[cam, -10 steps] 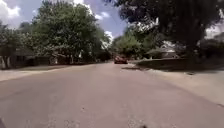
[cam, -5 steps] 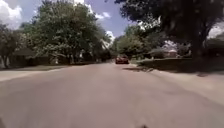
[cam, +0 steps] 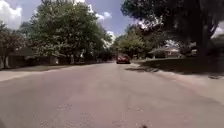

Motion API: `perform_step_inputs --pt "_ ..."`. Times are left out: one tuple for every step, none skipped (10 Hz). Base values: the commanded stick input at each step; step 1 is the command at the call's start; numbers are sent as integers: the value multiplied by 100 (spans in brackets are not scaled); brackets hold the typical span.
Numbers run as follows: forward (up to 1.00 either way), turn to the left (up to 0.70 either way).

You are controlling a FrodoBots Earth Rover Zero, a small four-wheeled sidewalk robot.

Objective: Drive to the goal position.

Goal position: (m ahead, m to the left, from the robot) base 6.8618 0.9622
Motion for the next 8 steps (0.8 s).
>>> perform_step_inputs --pt "85 0" --pt "85 0" --pt "85 0" --pt "85 0" --pt "85 0" --pt "85 0" --pt "85 0" --pt "85 0"
